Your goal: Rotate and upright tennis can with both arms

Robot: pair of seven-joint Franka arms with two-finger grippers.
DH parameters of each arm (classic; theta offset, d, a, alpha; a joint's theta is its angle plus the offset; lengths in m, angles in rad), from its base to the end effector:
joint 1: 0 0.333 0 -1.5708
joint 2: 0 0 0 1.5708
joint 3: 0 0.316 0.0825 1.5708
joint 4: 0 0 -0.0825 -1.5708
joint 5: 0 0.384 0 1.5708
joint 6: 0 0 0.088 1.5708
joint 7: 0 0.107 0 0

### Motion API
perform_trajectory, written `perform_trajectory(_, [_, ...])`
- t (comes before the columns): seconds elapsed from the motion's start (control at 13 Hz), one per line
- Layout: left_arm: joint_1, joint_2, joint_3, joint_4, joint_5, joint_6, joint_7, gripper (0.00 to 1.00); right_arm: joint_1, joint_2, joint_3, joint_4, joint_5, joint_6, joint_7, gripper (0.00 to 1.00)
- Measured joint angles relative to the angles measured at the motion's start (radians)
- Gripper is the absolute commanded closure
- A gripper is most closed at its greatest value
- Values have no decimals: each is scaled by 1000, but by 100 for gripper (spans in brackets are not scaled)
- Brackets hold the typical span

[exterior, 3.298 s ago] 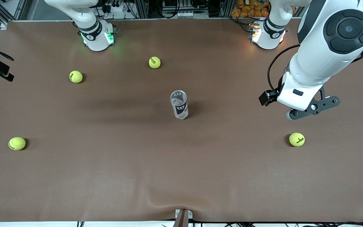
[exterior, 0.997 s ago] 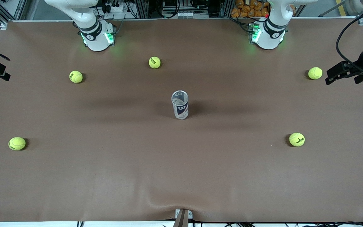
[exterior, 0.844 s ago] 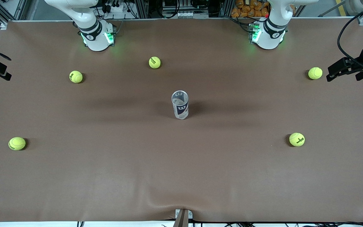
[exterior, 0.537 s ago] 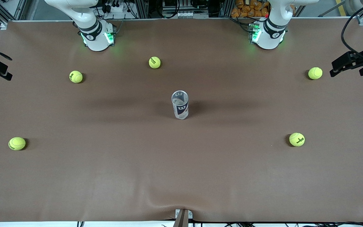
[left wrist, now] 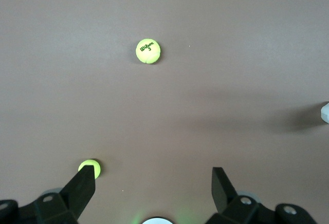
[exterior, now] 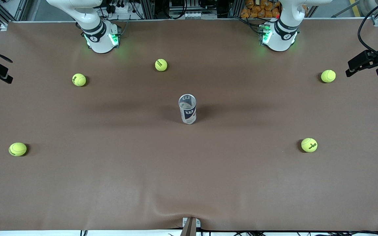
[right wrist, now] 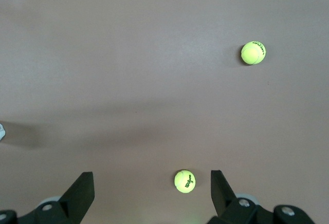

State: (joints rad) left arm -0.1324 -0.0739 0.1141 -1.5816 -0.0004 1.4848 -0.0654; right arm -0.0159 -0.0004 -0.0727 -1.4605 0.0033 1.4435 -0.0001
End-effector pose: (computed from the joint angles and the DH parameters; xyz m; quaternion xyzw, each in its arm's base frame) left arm 0.5226 -0.0071 0.6515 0.9996 0.0233 -0.0119 0.0039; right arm 0.5390 -0.0475 0.6650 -0.9990 0.0440 0.0082 0.0020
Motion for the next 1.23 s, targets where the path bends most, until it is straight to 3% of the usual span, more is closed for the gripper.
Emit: perform_trajectory(1.23, [-1,-5,1,0,0,-17,28,0,0,0,-1,0,0,-10,0,0])
